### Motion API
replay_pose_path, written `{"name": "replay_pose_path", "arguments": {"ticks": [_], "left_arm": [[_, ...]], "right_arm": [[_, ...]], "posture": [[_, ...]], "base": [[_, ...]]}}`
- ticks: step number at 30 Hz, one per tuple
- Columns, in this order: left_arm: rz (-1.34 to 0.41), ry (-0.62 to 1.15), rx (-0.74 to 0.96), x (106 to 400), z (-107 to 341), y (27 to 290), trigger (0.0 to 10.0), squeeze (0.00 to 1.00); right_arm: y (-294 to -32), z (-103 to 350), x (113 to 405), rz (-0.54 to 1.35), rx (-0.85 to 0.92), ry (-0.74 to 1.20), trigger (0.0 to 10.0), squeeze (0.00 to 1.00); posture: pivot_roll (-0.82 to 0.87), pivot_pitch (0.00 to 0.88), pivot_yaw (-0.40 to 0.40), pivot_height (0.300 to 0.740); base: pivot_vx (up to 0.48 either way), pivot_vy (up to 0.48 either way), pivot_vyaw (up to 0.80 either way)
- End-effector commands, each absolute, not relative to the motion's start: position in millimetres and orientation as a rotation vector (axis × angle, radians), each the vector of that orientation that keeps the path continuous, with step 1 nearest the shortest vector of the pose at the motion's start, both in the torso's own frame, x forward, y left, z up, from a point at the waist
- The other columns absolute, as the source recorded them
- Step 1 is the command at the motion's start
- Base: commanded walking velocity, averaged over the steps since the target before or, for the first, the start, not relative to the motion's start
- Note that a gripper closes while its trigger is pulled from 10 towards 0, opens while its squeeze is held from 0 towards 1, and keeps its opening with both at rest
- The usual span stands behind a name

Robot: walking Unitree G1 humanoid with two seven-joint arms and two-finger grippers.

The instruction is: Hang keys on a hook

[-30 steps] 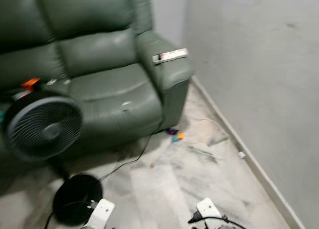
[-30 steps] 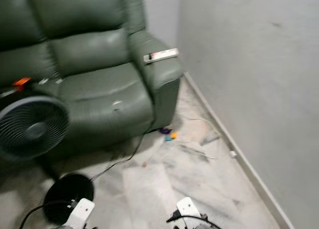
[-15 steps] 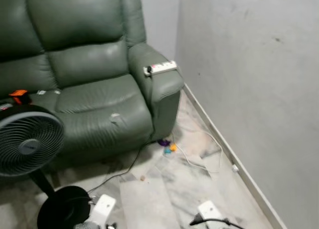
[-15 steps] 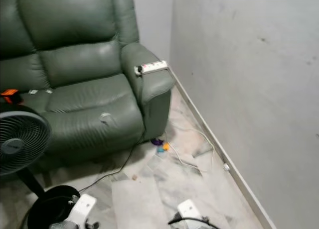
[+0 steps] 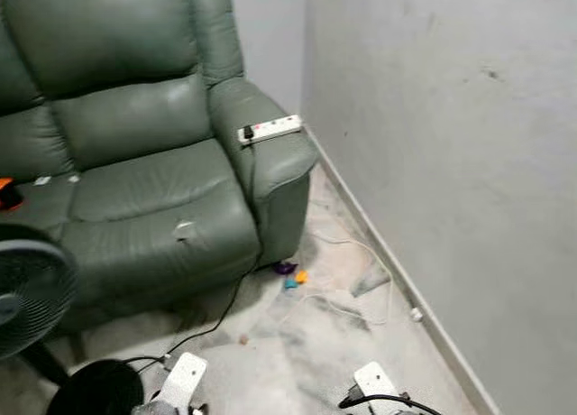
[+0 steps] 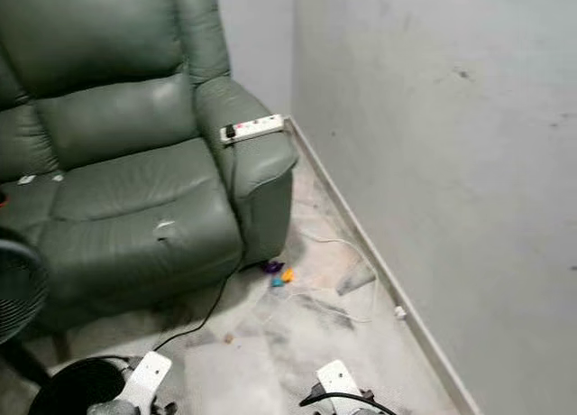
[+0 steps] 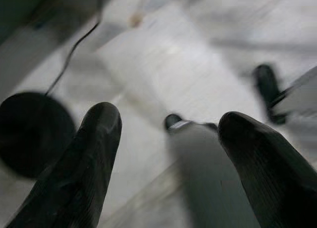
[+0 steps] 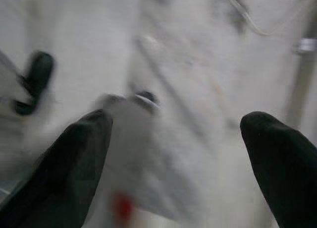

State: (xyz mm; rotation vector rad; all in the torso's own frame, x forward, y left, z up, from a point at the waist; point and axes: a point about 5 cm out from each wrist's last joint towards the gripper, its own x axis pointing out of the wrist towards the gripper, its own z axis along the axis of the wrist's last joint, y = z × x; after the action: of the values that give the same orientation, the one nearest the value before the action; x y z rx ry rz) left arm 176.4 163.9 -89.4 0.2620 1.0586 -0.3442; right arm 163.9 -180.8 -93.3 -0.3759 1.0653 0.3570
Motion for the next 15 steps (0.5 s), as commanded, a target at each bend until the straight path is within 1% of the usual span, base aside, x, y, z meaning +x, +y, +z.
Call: {"name": "replay_pose_path", "arguments": {"ticks": [1,6,15], "left_arm": [[-0.303,1.089,0.294,170.8,-90.3,184.0,10.0,0.00],[-0.299,1.090,0.297,171.4,-90.0,184.7,10.0,0.00],[-0.294,1.093,0.295,171.9,-89.9,184.7,10.0,0.00]], "right_arm": [[-168.3,-94.6,163.6,0.385,-0.360,1.062,10.0,0.00],[-167.9,-94.4,164.2,0.385,-0.361,1.061,10.0,0.00],[-167.9,-94.1,165.0,0.391,-0.369,1.060,10.0,0.00]], "posture": [[0.06,0.057,0.009,0.740],[0.06,0.056,0.008,0.740],[0.07,0.054,0.007,0.740]], "base": [[0.304,0.000,0.00],[0.291,0.000,0.00],[0.000,0.000,0.00]]}}
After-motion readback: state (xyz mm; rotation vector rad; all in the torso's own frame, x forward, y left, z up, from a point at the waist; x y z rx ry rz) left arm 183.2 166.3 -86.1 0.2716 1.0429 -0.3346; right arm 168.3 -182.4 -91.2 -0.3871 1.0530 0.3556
